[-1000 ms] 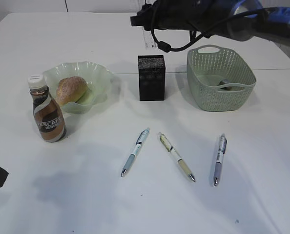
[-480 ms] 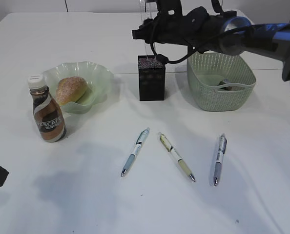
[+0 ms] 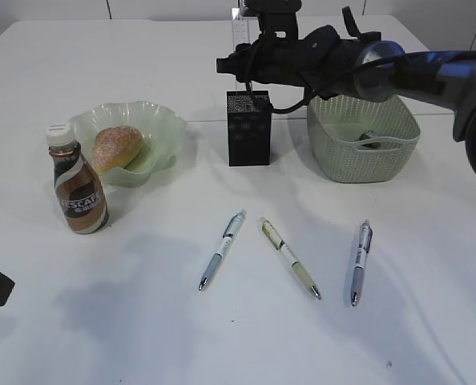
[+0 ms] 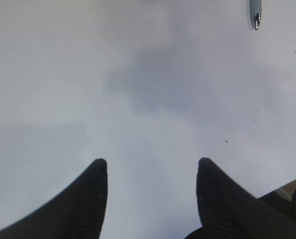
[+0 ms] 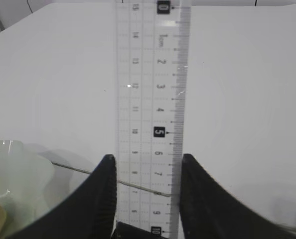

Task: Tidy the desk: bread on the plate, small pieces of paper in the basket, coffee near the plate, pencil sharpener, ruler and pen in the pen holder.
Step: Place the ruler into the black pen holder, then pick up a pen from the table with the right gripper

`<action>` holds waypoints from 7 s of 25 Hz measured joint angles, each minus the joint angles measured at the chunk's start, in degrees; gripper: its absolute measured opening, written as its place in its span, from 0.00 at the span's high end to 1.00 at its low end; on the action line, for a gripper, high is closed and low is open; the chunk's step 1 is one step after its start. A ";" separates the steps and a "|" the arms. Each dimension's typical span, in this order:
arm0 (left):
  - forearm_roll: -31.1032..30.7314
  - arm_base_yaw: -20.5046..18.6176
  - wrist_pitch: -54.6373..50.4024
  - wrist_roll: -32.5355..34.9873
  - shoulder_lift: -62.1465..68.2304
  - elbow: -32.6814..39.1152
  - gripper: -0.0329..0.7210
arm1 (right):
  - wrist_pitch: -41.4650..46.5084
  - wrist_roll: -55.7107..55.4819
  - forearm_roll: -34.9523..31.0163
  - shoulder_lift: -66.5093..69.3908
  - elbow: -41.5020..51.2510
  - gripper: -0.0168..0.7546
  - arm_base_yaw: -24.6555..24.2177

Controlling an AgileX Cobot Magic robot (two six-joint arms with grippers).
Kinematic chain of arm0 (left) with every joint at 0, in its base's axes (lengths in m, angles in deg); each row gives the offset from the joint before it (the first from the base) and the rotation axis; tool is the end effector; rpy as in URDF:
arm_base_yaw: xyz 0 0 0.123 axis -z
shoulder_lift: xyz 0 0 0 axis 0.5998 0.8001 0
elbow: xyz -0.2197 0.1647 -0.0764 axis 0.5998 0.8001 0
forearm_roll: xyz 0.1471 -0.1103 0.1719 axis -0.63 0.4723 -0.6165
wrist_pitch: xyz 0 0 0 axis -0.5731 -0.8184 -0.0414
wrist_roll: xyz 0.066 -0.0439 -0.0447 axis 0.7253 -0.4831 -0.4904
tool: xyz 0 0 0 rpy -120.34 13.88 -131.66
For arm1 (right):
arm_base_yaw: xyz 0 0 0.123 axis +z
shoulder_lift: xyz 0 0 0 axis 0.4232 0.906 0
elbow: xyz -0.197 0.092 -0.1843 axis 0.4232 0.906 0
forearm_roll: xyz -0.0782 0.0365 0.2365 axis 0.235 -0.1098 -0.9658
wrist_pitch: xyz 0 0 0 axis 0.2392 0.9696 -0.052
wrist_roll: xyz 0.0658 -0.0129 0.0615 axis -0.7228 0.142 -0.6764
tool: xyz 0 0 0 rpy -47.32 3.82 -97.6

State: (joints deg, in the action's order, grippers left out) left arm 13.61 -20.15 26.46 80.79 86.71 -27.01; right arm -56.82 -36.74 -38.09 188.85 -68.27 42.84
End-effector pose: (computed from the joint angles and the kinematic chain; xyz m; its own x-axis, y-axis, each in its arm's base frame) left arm 0.1800 -0.0655 0.2408 -0.8687 0.1887 -0.4580 0.2797 0.9500 -0.1391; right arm 0.5470 0.1824 0.1961 -0.3436 -0.0097 -0.9391 -0.3368 0.9347 0.1136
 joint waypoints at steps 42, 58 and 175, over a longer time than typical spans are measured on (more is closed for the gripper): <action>0.00 0.00 0.26 0.00 0.00 0.00 0.42 | 6.27 7.89 -1.99 1.17 0.48 0.59 -0.01; 0.00 0.00 0.26 0.00 0.00 0.00 0.42 | 7.98 8.38 -1.63 1.17 0.48 0.48 -0.34; 0.21 0.00 0.53 0.00 0.00 0.00 0.42 | 61.46 -23.42 33.55 -65.02 43.24 0.77 -9.20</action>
State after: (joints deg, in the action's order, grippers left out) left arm 13.82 -20.15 26.99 80.79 86.71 -27.01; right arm 4.64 -60.16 -4.54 123.83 -25.03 33.64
